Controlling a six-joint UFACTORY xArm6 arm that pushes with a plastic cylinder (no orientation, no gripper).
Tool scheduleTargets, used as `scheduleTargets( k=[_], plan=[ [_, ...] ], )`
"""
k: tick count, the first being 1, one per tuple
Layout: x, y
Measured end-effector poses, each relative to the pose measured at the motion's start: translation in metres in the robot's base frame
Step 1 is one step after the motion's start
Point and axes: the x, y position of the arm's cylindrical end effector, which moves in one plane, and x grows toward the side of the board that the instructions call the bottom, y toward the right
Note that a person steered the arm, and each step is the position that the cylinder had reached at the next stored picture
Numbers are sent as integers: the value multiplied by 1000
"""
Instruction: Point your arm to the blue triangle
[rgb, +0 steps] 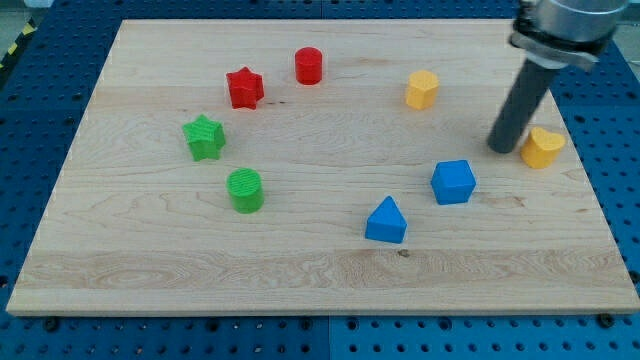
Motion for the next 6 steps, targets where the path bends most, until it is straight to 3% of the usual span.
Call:
scheduleTargets(
  k=[2, 3, 6],
  plan=[
    [39, -125],
    [68, -111],
    [68, -16]
  ],
)
